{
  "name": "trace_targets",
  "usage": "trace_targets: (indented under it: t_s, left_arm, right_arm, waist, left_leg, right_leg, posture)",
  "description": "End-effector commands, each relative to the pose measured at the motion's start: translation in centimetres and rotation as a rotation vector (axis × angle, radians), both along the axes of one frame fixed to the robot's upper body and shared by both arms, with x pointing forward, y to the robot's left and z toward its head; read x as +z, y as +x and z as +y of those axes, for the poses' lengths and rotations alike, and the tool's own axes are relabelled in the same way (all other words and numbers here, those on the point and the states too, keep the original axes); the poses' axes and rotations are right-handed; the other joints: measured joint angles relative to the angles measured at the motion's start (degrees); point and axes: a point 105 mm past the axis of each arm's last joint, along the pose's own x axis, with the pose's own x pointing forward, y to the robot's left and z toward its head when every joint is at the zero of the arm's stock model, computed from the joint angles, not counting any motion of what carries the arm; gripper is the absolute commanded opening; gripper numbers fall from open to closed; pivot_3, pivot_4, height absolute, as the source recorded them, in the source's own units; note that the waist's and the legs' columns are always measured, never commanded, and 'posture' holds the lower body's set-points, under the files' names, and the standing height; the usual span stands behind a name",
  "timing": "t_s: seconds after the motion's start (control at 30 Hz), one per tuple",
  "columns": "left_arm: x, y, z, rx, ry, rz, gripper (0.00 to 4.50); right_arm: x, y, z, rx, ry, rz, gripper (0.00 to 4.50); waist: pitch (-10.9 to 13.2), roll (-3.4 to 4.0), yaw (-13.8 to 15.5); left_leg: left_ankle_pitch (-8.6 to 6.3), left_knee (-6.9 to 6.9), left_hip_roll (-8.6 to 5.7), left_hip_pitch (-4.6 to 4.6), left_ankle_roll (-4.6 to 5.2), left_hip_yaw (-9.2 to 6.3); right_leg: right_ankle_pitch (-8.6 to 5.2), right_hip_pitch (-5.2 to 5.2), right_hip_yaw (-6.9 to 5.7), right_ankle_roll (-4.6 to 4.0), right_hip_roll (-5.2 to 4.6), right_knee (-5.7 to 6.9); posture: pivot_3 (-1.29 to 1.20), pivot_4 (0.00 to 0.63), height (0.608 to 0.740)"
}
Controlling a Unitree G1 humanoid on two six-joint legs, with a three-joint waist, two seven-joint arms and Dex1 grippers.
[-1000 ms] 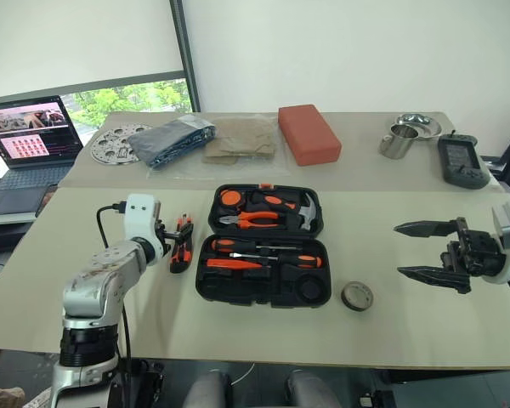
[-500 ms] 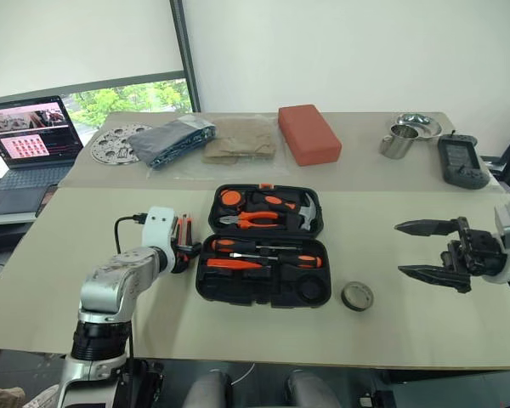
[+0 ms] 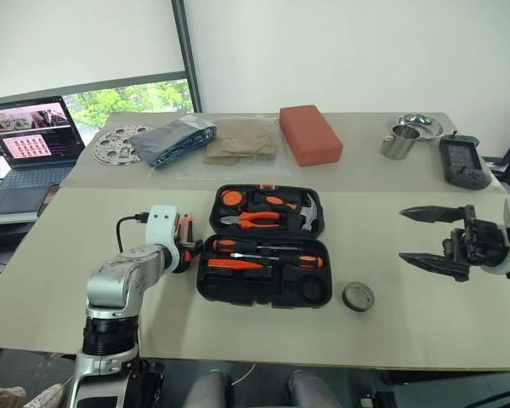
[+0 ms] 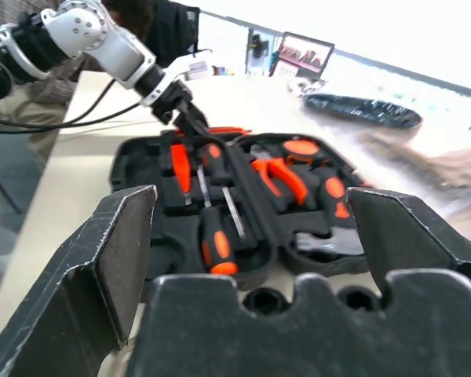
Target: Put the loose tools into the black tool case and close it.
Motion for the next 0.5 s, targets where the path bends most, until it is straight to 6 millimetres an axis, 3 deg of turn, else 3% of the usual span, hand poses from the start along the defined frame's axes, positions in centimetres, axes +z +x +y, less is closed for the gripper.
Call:
trace_targets:
  t_s: [0.03,0.07,0.1,0.3,0.5]
  left_arm:
    - [-1.7,-0.8,-0.4,-0.004,-0.03,0.095,4.46]
    - [-1.7,-0.9,-0.4,-0.004,-0.033,0.096,3.95]
    - [-1.7,-0.9,-0.5,-0.003,-0.033,0.097,3.76]
    - [-1.9,-1.3,-0.2,0.011,-0.019,0.106,1.67]
    - [-1.5,-1.3,1.7,0.066,0.015,0.075,1.66]
  right_arm:
    - [0.6,-0.3,-0.1,0.035,-0.029,-0.046,4.5]
    - [0.5,-0.3,-0.2,0.033,-0.031,-0.046,4.5]
    - [0.5,-0.3,-0.2,0.03,-0.034,-0.044,4.5]
    - [0.0,-0.2,-0.8,0.008,-0.043,-0.029,4.5]
    - [-0.3,-0.2,-0.9,0.004,-0.05,-0.019,4.5]
  waist:
    - [0.0,0.01,0.0]
    - [0.0,0.01,0.0]
    - [-0.01,0.02,0.0]
    - [-0.02,0.03,0.04]
    - [-0.02,0.04,-0.13]
  left_leg:
    - [0.0,0.0,0.0,0.0,0.0,0.0]
    - [0.0,0.0,0.0,0.0,-0.01,0.0]
    - [0.0,0.0,0.0,0.0,-0.01,0.01]
    - [0.0,0.0,-0.01,0.03,-0.01,0.01]
    - [-0.03,-0.01,-0.01,0.03,-0.04,0.02]
  right_leg:
    - [0.0,0.0,0.0,0.0,0.0,0.0]
    - [0.0,0.0,0.01,0.0,0.0,0.0]
    - [0.0,0.0,0.01,0.0,-0.01,0.0]
    - [0.0,0.03,0.01,0.0,-0.02,0.0]
    - [-0.01,0.03,0.02,0.02,-0.03,-0.02]
  posture:
    - [0.0,0.15,0.74]
    - [0.0,0.15,0.74]
    - [0.0,0.15,0.74]
    - [0.0,0.15,0.74]
    - [0.0,0.15,0.74]
